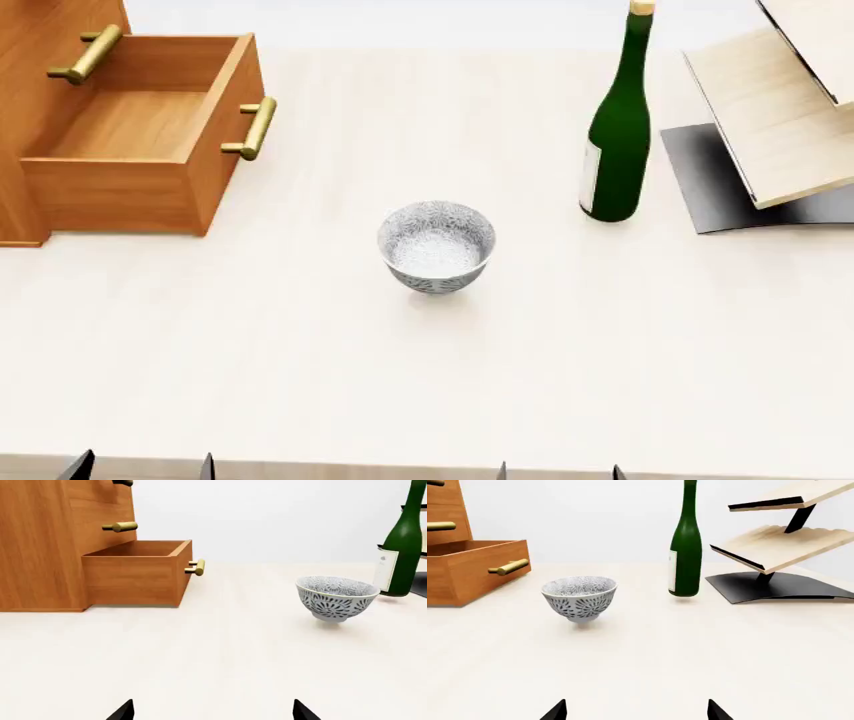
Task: Put the bowl on top of the cabinet.
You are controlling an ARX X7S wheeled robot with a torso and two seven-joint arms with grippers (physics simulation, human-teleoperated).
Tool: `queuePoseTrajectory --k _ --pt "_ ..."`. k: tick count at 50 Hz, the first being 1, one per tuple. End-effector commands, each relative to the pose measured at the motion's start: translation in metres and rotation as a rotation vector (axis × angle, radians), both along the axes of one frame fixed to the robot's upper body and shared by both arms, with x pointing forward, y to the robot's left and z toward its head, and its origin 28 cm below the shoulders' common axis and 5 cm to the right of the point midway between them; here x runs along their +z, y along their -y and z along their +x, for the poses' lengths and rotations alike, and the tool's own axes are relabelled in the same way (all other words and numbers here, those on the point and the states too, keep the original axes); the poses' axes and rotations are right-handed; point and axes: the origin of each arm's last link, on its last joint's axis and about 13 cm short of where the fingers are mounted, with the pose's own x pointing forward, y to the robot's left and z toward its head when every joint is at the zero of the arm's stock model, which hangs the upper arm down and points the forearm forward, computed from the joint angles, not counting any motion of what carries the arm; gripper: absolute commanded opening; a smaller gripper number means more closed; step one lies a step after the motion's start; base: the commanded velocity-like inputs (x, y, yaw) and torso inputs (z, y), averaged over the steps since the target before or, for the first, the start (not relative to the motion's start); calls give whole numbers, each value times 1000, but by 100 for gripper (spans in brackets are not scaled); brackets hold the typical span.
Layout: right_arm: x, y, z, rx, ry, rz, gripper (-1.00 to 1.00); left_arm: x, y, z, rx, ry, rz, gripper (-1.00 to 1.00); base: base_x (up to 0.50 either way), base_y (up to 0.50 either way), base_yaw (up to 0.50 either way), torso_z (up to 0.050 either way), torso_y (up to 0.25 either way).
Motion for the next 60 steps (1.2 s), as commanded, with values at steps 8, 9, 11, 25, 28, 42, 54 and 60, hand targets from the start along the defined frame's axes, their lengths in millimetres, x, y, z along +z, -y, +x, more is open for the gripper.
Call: queuePoseTrajectory --k 8,9,11,25,28,42,54,60 --pt "-1 -1 -1 25 -12 46 100 0 -1 1 2 -2 -18 100 0 0 0 0 0" --pt "-1 -2 -1 29 -14 46 100 -1 0 0 -1 -2 -17 100 0 0 0 0 0" --pt "-1 -2 -1 31 -15 46 100 0 0 0 1 -4 -17 100 0 0 0 0 0" --pt "-1 -2 0 48 -36 70 100 0 -1 0 -11 -10 -53 100 0 0 0 0 0" --pt "0 -2 1 46 -36 70 100 -1 -1 0 -9 -11 -49 100 0 0 0 0 0" --pt "12 12 10 -3 3 54 100 5 -7 3 2 2 -54 100 0 0 0 0 0" --pt "73 60 21 -142 185 -15 100 51 -37 13 144 173 -40 100 0 0 0 0 0" --pt "103 91 14 -190 263 -37 100 87 -61 12 233 287 -33 100 0 0 0 0 0"
